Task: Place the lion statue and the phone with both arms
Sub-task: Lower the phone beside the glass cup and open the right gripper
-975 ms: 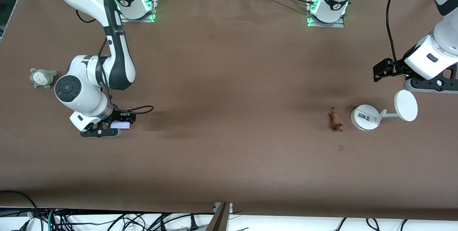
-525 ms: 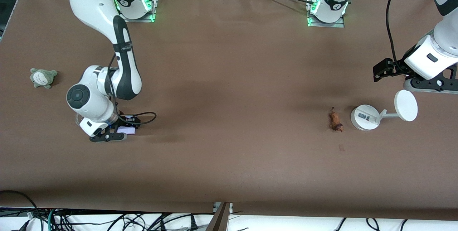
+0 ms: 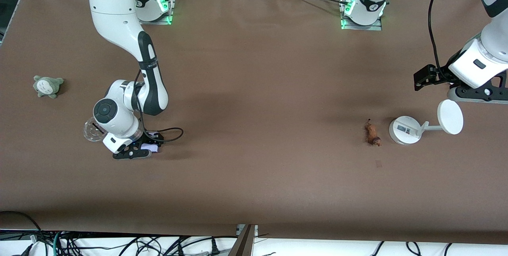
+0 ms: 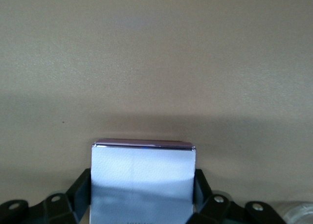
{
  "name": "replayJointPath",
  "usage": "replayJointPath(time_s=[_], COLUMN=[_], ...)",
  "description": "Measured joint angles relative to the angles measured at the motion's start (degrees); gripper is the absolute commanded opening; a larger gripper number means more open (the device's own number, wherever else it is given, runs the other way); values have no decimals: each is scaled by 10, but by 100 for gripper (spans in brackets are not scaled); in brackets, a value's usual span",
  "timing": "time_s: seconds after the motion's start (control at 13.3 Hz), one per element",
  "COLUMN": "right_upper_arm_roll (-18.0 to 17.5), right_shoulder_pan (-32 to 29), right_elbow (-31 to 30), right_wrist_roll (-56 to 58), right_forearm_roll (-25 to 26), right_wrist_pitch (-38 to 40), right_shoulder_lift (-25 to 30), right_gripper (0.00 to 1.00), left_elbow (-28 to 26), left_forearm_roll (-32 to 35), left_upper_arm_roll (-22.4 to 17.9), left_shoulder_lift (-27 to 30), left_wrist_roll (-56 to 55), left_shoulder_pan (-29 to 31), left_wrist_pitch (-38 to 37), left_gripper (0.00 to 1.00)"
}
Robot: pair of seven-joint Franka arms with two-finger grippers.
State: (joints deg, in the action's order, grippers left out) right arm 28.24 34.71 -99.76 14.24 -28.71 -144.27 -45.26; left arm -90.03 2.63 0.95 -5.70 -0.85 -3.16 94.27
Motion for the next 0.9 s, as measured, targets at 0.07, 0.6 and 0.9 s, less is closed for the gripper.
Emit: replayJointPath(time_s=[0.07,0.6,0.9], right_upper_arm_roll=[-4,-8,-9], right_shoulder_pan=[-5,-16,-32], right_elbow=[1,1,1], right_wrist_roll=[0,17,37], right_forearm_roll=[0,-3,-3], right_wrist_pitch=[-1,-2,-2], right_shoulder_lift=[0,1,1], right_gripper=[0,0,27], left_elbow=[0,0,0], left_forearm_roll=[0,0,0], left_upper_arm_roll=[0,0,0], left_shoulder_lift=[0,0,0], left_wrist_roll=[0,0,0], left_shoulder_pan=[0,0,0], left_wrist_pitch=[0,0,0], left_gripper=[100,100,100])
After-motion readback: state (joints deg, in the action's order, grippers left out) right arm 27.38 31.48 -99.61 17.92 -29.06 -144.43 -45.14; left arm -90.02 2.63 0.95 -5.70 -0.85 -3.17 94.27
